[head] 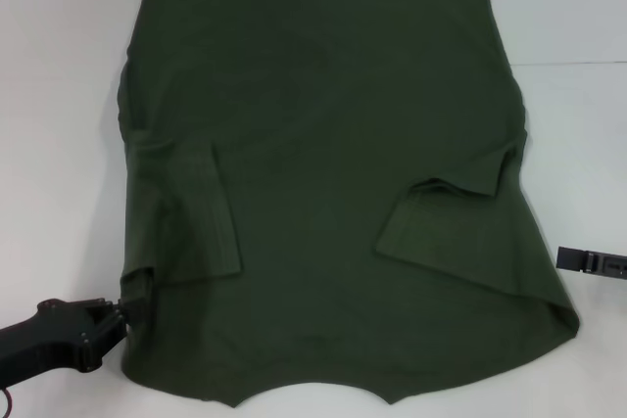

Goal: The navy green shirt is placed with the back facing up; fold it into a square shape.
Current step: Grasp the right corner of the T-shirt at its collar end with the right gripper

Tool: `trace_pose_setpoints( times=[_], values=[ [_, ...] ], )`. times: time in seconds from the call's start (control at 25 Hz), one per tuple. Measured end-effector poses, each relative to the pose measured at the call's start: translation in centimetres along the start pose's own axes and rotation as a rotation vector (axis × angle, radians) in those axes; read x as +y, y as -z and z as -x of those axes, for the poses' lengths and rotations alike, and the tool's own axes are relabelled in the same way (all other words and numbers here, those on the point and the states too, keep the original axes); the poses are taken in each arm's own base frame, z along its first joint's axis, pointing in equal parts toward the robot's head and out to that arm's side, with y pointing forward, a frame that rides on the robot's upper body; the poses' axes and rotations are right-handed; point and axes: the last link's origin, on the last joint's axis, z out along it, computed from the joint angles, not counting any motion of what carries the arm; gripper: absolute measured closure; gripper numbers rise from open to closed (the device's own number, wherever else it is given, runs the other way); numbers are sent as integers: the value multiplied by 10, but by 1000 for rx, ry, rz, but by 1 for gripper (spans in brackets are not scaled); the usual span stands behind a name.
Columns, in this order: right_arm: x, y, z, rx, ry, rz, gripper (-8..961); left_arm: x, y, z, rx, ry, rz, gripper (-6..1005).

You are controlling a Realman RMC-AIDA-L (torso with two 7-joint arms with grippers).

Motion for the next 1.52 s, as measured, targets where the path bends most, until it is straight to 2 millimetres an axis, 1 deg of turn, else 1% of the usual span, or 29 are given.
trace_pose_setpoints(
  times=[0.24,0.72,0.96,1.2,1.52],
  values=[
    [-7,-8,5,-20,0,-55,33,-1,0,0,3,1,-5,979],
    [-11,-44,8,-35,9,-140,34,-2,-3,-3,5,-1,-7,980],
    [-12,-57,10,-14,17,-157,34,-4,-3,-2,5,0,-20,980],
    [-9,-59,10,3,26,-145,35,-4,-3,-2,6,2,-20,979],
    [-4,-52,2,45,15,-85,35,-4,-3,-3,8,3,-21,979]
  ],
)
